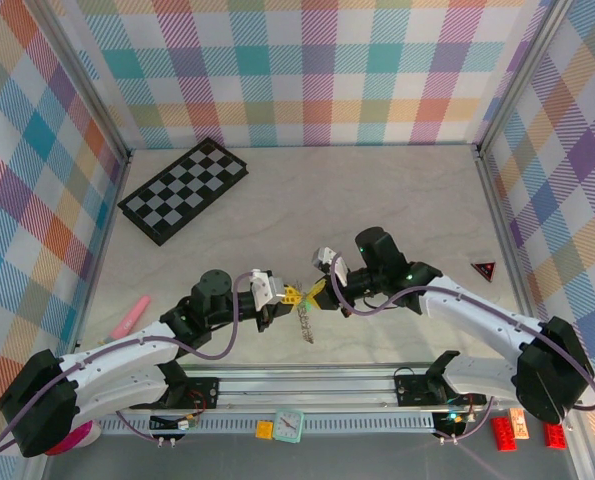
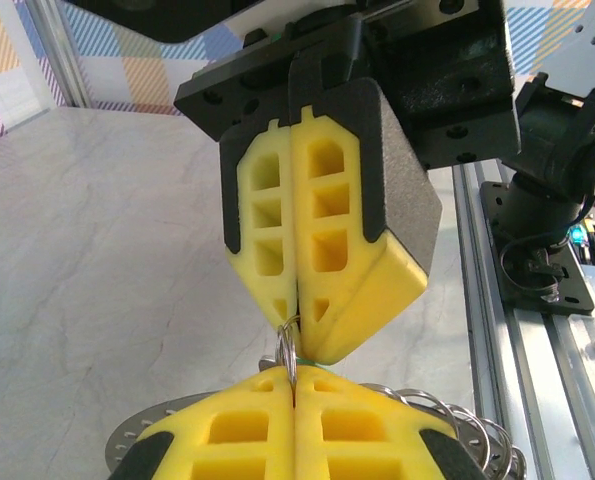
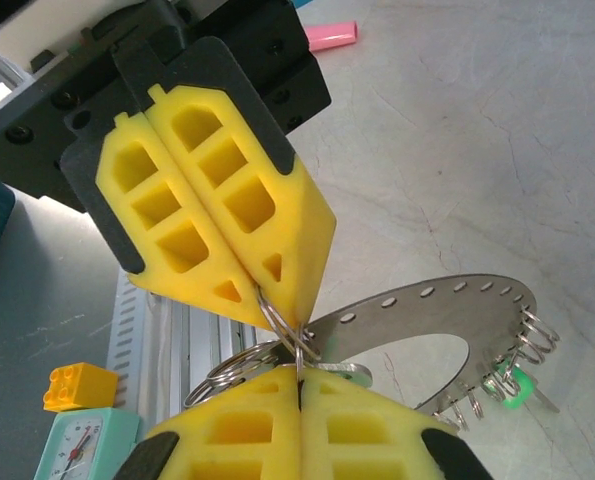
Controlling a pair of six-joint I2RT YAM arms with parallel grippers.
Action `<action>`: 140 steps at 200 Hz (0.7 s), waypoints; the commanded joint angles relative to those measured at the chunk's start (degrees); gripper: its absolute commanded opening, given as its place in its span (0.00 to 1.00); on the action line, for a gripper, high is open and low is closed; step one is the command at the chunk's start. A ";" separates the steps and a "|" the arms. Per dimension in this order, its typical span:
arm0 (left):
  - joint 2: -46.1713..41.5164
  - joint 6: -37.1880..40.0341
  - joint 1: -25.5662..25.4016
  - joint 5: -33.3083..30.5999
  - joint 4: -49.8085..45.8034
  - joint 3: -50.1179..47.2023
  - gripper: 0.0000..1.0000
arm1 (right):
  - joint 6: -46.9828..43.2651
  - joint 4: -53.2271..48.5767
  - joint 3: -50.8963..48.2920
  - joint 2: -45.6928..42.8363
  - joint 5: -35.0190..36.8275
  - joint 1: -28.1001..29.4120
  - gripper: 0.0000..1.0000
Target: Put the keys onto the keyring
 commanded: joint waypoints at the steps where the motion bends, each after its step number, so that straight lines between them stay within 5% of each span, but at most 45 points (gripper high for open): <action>1: -1.44 -1.84 -0.48 2.67 10.26 -0.89 0.00 | -0.36 1.51 0.50 2.59 -3.91 0.05 0.00; 140: -0.79 -2.31 -0.48 4.43 16.17 -2.89 0.00 | -5.62 -8.32 6.37 9.76 -18.37 -2.89 0.00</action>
